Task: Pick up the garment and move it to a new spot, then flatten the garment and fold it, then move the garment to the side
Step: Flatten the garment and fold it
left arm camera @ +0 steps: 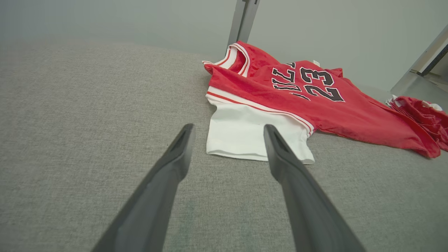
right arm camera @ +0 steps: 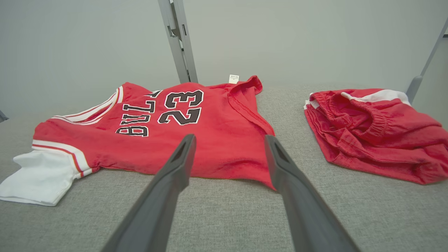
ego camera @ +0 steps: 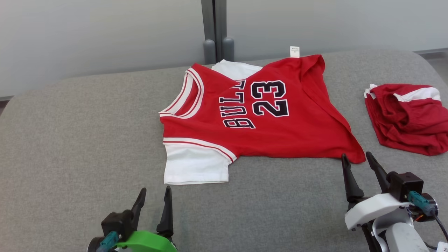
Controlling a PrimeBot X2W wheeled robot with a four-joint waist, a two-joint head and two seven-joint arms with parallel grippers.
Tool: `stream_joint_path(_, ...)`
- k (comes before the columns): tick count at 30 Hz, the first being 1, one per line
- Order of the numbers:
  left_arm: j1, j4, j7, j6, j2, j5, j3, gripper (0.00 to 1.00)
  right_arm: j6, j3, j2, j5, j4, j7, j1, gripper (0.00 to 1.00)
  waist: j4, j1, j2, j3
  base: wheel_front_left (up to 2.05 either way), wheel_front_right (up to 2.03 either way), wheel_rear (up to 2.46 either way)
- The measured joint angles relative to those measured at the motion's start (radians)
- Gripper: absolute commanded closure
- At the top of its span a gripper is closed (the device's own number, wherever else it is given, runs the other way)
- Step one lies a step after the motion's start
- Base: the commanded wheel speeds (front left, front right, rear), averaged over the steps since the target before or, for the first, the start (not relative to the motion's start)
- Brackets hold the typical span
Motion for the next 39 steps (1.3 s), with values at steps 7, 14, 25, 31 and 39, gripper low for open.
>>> stream_joint_path(7,-0.121,0.175,0.063,-0.002,0.0,0.002,-0.047,0.0,0.0,0.033,0.0,0.0,0.001,0.0,-0.024,0.0,-0.023,0.0,0.0,0.041,0.0,0.0,0.0)
stream_joint_path(14,-0.231,0.289,0.141,0.047,-0.001,-0.052,-0.021,0.0,0.0,0.028,0.0,0.001,-0.002,0.0,-0.046,0.0,-0.068,0.0,0.0,0.084,0.0,0.0,0.0)
stream_joint_path(25,-0.303,0.359,0.237,0.113,0.007,-0.062,-0.01,0.77,0.0,0.017,0.0,0.001,-0.005,0.0,-0.053,0.0,-0.117,0.0,0.0,0.122,0.0,0.0,0.0)
stream_joint_path(31,-0.309,0.345,0.262,0.111,0.007,-0.06,-0.033,1.0,0.0,0.002,0.0,-0.009,0.001,0.0,-0.057,0.0,-0.108,0.0,0.0,0.125,0.0,0.0,0.0)
stream_joint_path(39,-0.293,0.268,0.197,0.114,0.009,-0.061,-0.033,1.0,0.0,-0.128,0.0,-0.098,0.144,0.0,-0.118,0.0,-0.076,0.0,0.0,0.122,0.0,0.0,0.0)
